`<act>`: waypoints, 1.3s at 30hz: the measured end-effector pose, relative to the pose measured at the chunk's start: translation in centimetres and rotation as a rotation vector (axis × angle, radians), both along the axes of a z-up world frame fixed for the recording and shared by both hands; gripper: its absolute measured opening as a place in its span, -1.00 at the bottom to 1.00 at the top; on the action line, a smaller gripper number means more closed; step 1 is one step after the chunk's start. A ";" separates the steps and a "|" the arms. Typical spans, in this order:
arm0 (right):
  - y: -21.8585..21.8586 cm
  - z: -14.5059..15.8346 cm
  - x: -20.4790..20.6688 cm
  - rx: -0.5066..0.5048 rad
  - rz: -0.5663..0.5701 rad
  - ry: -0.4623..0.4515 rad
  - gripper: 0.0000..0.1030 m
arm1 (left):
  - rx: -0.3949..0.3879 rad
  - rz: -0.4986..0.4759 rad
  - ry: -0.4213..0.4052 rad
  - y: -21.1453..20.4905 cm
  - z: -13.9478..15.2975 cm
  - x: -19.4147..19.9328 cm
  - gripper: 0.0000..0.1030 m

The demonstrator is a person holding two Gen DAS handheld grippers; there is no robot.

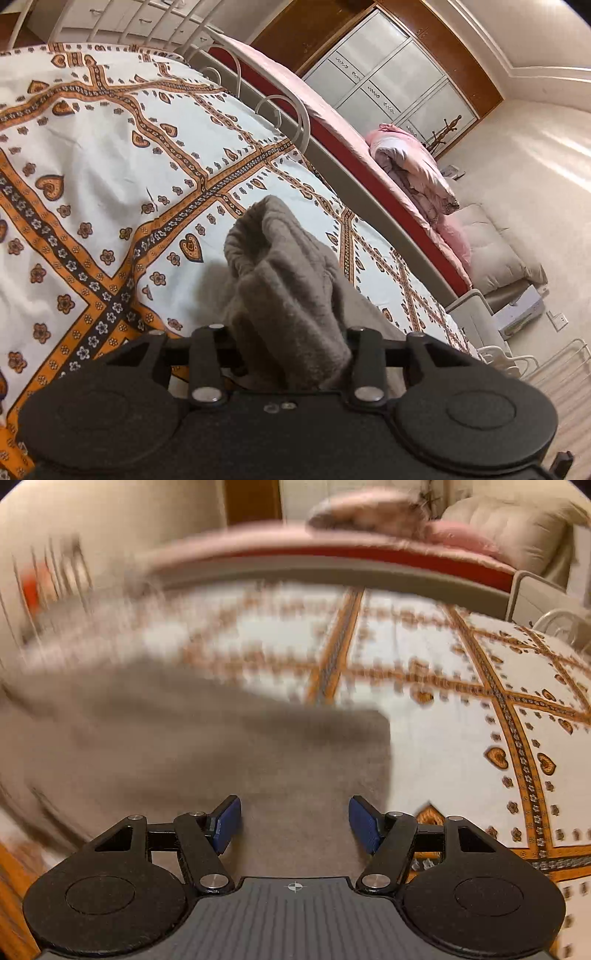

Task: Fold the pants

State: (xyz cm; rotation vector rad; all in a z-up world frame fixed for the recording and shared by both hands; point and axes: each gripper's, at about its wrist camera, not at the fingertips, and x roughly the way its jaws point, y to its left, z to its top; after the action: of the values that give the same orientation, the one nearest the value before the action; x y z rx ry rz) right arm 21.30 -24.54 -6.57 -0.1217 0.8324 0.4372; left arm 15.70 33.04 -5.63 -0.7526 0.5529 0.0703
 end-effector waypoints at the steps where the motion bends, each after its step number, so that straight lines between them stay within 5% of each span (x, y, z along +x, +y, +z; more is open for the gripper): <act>1: 0.4 -0.1 -0.1 -0.025 0.013 -0.023 0.34 | 0.008 0.006 0.013 -0.1 0.2 -0.1 -0.46; 6: -1.7 2.9 -1.0 0.054 -0.035 -0.084 0.35 | 0.072 -0.031 -0.080 -2.8 4.2 -0.6 -0.46; 15: -7.9 6.1 0.8 0.262 -0.196 -0.026 0.37 | 0.180 -0.223 -0.175 -14.2 10.4 3.5 -0.46; 22: -10.2 6.1 0.5 0.300 -0.271 -0.012 0.38 | 0.275 -0.428 -0.083 -26.9 8.8 8.7 -0.47; 32: -14.3 4.8 0.2 0.286 -0.352 0.032 0.38 | 0.355 -0.692 -0.090 -40.4 5.5 9.7 -0.47; 33: -14.5 4.7 0.1 0.282 -0.354 0.036 0.38 | 0.371 -0.720 -0.076 -41.7 4.8 9.6 -0.41; 35: -14.7 4.6 0.1 0.281 -0.360 0.043 0.38 | 0.369 -0.784 -0.043 -43.8 3.6 9.3 0.39; 36: -14.9 4.6 0.0 0.285 -0.365 0.044 0.38 | 0.330 -0.813 -0.046 -44.3 3.2 9.1 0.52; 39: -15.2 4.7 0.0 0.310 -0.381 0.049 0.38 | 0.312 -0.820 -0.062 -44.5 3.4 8.3 0.48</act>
State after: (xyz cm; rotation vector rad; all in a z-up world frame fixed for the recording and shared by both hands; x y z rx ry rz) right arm 21.32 -39.71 -1.88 0.3310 0.8044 0.2053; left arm 23.99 -11.41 -2.27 -0.1841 0.7349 -0.6127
